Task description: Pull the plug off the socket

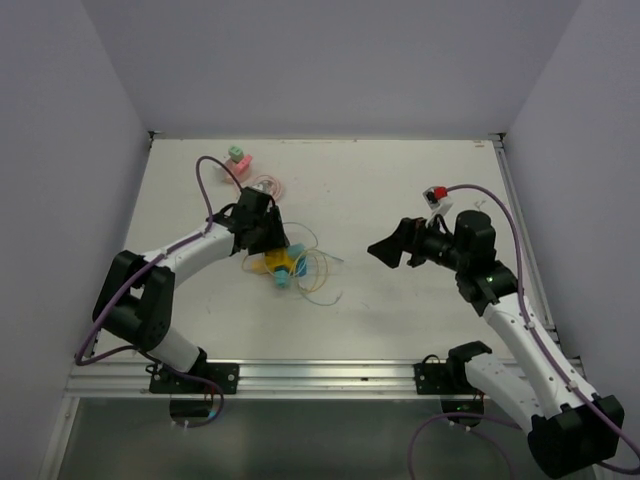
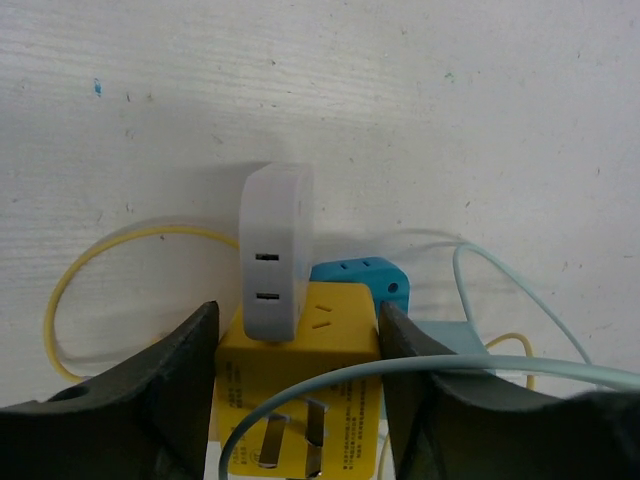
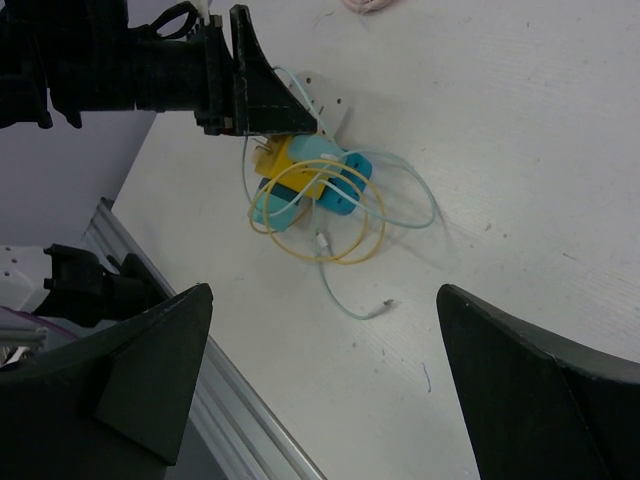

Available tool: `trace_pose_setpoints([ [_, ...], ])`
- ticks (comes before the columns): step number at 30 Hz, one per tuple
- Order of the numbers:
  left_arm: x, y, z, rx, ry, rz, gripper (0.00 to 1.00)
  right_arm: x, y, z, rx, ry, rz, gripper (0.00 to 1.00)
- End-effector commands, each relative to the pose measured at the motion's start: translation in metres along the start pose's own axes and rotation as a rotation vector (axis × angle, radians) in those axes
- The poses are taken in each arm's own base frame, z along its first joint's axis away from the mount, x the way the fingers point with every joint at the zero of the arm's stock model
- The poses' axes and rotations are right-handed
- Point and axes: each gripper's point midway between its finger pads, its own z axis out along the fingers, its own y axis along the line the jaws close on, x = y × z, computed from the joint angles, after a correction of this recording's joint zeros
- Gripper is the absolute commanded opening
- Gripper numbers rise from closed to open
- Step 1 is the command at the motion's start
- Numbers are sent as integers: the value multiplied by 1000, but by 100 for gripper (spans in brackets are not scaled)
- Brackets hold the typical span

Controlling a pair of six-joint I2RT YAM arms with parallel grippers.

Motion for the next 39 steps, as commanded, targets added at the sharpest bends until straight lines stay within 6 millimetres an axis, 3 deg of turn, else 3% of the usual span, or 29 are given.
trace_pose_setpoints([
  [1, -8, -8, -6, 8, -5, 10, 45, -7, 10, 5, -61, -13, -11, 99],
  [8, -27, -26, -18, 57, -53, -20, 1, 0, 25, 22, -107, 34, -31, 99],
  [10, -33, -32, -24, 79, -74, -48, 0, 4, 40, 29, -121, 49, -55, 99],
  [12, -38, -38, -26, 105, -96, -70, 0, 12, 41, 44, -85, 78, -33, 99],
  [15, -42, -43, -31, 139, -129, -118, 0, 35, 64, 68, -99, 157, -25, 99],
  [17, -40, -42, -31, 146, -131, -147, 0, 36, 80, 79, -114, 166, -33, 99],
  [18, -42, -44, -33, 155, -141, -155, 0, 51, 87, 90, -118, 203, -44, 99],
  [20, -41, -44, -34, 161, -144, -178, 0, 46, 97, 104, -109, 172, -29, 99],
  [23, -43, -44, -38, 163, -157, -196, 0, 56, 110, 123, -124, 196, -9, 99],
  [24, -47, -44, -41, 160, -174, -198, 0, 54, 121, 126, -144, 193, -18, 99],
  [26, -56, -44, -48, 155, -210, -180, 0, 62, 124, 136, -145, 219, -27, 99],
  [28, -72, -42, -61, 133, -277, -129, 0, 58, 134, 140, -166, 202, -35, 99],
  [31, -101, -39, -91, 103, -409, -77, 0, 46, 130, 139, -129, 152, -52, 96],
  [35, -136, -43, -132, 105, -579, 41, 0, 21, 122, 116, -74, 38, -103, 95],
  [39, -142, -65, -147, 201, -614, 106, 0, 4, 105, 97, 5, -58, -131, 94],
])
